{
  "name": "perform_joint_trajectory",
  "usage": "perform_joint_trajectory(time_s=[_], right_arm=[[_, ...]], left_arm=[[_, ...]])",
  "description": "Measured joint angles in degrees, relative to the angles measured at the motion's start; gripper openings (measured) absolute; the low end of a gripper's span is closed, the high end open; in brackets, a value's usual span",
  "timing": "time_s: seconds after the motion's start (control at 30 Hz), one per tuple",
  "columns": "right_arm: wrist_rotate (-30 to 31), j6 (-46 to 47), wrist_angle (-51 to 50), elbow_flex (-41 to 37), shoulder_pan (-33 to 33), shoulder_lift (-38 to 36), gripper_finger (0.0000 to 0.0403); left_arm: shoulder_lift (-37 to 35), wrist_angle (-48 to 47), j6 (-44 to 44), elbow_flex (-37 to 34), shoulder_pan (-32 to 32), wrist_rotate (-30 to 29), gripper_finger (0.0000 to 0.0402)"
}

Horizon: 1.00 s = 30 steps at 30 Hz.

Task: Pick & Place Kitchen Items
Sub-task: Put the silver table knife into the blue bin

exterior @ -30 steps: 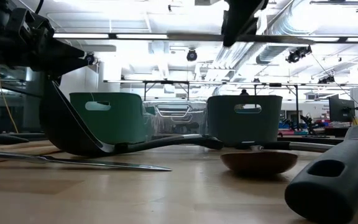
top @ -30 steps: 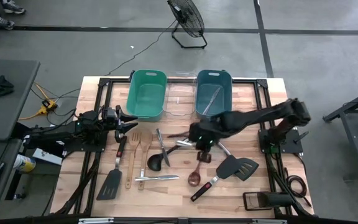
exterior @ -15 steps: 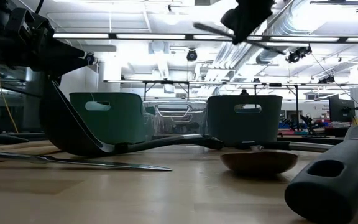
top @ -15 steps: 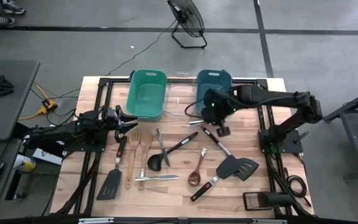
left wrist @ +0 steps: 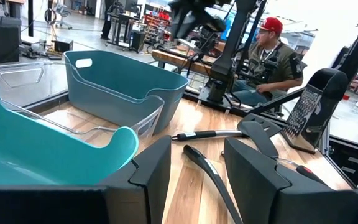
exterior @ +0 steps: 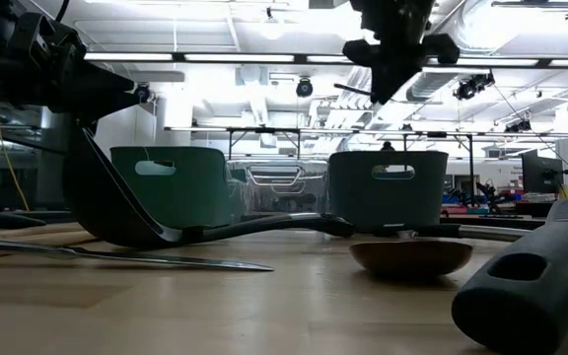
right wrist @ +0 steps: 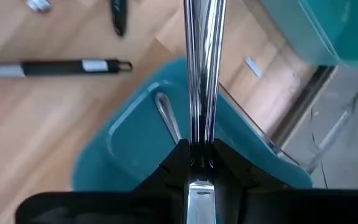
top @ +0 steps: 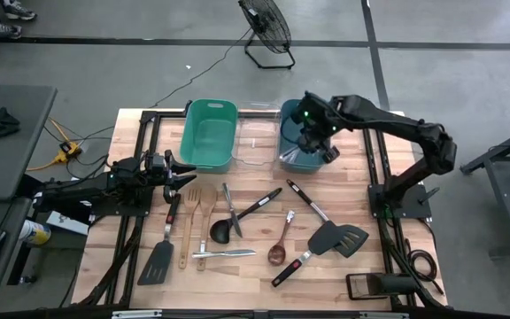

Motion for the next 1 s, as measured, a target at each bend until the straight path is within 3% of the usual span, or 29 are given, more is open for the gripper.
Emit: perform_joint_trajectory(time_s=[0.37, 0.83, 1.0], right_arm=[[0.25, -6.5, 6.63, 0.0, -6.97, 4.63, 0.0037], [9.58, -10.93, 7.4, 0.0, -10.89, 13.37, 0.0037], [10.39, -12.91, 7.2, -0.02, -10.85, 13.83, 0.0037]], left_arm=[[0.01, 0.0, -0.02, 0.0, -0.02, 0.01, 0.0149], [0.01, 0.0, 0.0, 0.0, -0.02, 0.01, 0.0149], [0.01, 0.0, 0.0, 0.0, -0.02, 0.01, 0.0149]])
